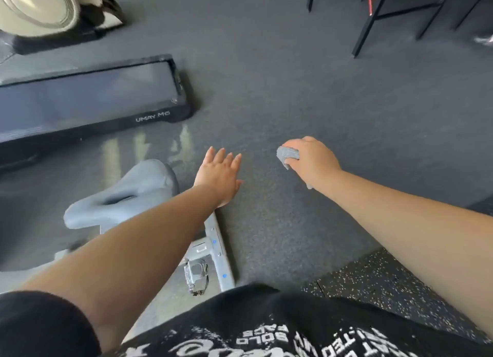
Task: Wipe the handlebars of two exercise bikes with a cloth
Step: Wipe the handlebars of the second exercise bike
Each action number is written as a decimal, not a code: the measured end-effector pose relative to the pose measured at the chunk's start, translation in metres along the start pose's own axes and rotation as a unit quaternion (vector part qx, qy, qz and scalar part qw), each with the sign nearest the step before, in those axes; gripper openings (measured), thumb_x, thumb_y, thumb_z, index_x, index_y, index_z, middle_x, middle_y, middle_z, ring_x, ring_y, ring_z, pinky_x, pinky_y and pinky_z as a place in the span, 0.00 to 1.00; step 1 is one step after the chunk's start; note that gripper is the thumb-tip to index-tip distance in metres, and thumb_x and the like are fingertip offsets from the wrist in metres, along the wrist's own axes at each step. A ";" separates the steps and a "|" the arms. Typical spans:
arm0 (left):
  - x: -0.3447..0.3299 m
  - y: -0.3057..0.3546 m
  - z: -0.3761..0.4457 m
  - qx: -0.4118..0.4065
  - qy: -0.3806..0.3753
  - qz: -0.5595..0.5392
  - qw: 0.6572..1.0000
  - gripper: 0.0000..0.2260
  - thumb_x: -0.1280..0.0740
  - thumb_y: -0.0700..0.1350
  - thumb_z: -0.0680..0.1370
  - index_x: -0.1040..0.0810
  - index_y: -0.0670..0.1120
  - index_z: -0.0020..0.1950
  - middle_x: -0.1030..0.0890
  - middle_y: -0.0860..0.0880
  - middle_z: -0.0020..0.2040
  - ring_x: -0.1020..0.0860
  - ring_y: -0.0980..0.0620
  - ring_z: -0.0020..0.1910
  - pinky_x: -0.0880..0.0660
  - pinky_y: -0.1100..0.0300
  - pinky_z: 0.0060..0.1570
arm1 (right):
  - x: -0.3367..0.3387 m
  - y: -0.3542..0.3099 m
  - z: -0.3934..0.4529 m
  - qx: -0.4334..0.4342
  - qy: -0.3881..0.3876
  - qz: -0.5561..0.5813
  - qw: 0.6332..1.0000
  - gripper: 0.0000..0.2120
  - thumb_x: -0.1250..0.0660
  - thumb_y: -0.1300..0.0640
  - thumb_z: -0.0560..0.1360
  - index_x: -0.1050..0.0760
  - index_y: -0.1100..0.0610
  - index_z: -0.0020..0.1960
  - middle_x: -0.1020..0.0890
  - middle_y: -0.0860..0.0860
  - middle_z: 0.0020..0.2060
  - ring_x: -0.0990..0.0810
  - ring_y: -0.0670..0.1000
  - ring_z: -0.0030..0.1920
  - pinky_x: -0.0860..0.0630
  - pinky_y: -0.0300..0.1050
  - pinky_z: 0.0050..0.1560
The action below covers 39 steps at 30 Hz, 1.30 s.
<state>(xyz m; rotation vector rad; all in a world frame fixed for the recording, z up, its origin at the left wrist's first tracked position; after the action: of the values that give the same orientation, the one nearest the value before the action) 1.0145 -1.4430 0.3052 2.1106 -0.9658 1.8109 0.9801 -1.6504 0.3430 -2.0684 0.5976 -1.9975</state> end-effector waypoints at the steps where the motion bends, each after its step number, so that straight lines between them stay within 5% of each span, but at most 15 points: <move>1: -0.001 -0.004 0.009 -0.004 0.000 0.008 1.000 0.30 0.52 0.59 0.82 0.55 0.46 0.79 0.44 0.46 0.79 0.50 0.43 0.78 0.59 0.44 0.74 | 0.002 0.002 0.014 0.002 -0.001 0.003 1.000 0.16 0.35 0.55 0.76 0.25 0.48 0.63 0.25 0.54 0.55 0.24 0.58 0.53 0.26 0.50 0.50; 5: 0.004 -0.031 0.050 -0.003 -0.004 0.018 1.000 0.30 0.53 0.59 0.82 0.54 0.45 0.79 0.44 0.46 0.79 0.52 0.44 0.78 0.62 0.45 0.75 | 0.010 0.007 0.066 0.004 0.003 0.008 1.000 0.14 0.37 0.56 0.77 0.26 0.49 0.62 0.26 0.54 0.57 0.24 0.58 0.53 0.25 0.53 0.51; 14: 0.000 -0.093 0.145 0.145 -0.025 -0.046 0.988 0.29 0.51 0.58 0.82 0.52 0.45 0.79 0.42 0.45 0.78 0.46 0.43 0.77 0.56 0.45 0.75 | 0.010 0.008 0.212 0.071 -0.035 -0.016 0.997 0.12 0.40 0.49 0.79 0.25 0.48 0.60 0.26 0.51 0.55 0.22 0.57 0.49 0.24 0.50 0.46; 23: 0.003 -0.139 0.218 0.298 -0.036 -0.124 0.946 0.28 0.51 0.58 0.82 0.49 0.48 0.78 0.42 0.47 0.78 0.47 0.45 0.77 0.55 0.44 0.76 | 0.004 -0.019 0.345 0.140 -0.121 0.019 0.983 0.17 0.43 0.38 0.76 0.25 0.49 0.42 0.28 0.47 0.46 0.23 0.54 0.28 0.32 0.43 0.26; 28: -0.010 -0.175 0.207 0.365 -0.053 -0.143 0.919 0.27 0.51 0.58 0.82 0.48 0.48 0.78 0.42 0.47 0.78 0.47 0.45 0.78 0.56 0.44 0.76 | -0.037 -0.061 0.382 0.220 -0.189 -0.065 0.955 0.17 0.42 0.39 0.77 0.23 0.49 0.42 0.27 0.49 0.49 0.21 0.55 0.36 0.23 0.47 0.34; 39: -0.042 -0.329 0.208 0.459 -0.051 -0.151 0.874 0.27 0.50 0.58 0.82 0.47 0.47 0.78 0.46 0.47 0.79 0.49 0.45 0.78 0.56 0.44 0.76 | -0.099 -0.171 0.475 0.304 -0.242 -0.176 0.904 0.19 0.44 0.41 0.79 0.23 0.52 0.42 0.28 0.50 0.48 0.27 0.49 0.34 0.31 0.43 0.36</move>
<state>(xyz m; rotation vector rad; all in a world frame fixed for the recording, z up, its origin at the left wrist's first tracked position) 1.3745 -1.2884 0.3030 2.6397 0.3473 2.2316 1.4750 -1.5180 0.2945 -2.2014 -0.4684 -1.4313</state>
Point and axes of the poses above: each hand's wrist, its own z-axis towards the middle knuckle, its own x-axis out of the back of the hand, y = z × x, the point moved 4 cm from there along z, towards the middle knuckle
